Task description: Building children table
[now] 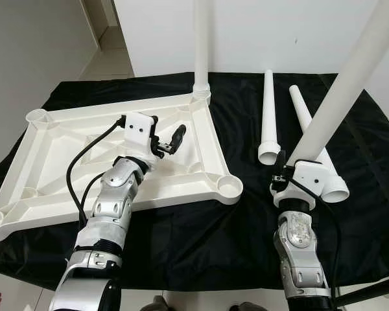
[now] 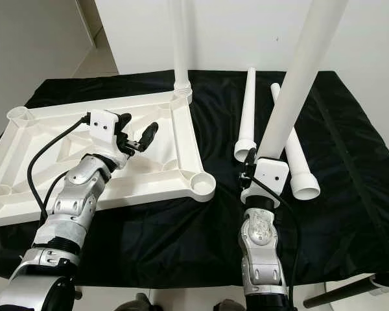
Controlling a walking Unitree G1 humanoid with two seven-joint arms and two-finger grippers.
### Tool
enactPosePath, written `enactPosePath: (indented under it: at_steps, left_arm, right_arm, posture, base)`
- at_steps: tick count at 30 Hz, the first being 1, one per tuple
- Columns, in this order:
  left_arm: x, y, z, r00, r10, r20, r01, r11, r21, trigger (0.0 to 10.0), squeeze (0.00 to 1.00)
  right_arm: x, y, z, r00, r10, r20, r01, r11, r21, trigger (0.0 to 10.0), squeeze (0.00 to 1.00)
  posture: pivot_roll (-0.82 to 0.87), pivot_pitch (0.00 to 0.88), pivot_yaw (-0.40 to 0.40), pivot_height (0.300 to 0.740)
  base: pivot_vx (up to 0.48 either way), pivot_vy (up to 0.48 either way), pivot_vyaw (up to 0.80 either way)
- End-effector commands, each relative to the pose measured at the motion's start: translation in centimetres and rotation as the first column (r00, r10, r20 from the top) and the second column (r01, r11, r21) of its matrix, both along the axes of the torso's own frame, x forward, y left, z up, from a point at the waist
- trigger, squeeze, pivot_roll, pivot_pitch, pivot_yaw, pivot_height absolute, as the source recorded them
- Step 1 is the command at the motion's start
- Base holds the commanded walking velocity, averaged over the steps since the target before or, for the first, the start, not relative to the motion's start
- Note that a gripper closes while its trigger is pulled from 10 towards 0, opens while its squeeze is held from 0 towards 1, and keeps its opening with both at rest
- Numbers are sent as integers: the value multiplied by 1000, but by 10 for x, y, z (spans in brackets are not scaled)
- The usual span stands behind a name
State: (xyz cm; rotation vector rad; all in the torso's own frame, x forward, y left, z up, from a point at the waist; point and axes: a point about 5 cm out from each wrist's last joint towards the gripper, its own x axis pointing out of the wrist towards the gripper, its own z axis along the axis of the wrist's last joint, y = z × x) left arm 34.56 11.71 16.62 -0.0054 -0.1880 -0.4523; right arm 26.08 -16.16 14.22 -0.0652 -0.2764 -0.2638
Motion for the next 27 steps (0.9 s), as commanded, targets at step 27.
enactPosePath:
  at_steps: [27]
  left_arm:
    - [-5, -4, -13, 999, 49, -17, -50, 996, -70, 10000, 0]
  right_arm:
    - [3, 0, 2, 995, 102, -22, -103, 993, -58, 10000, 0]
  posture:
    - [8, 0, -45, 740]
  base:
    - [0, 0, 0]
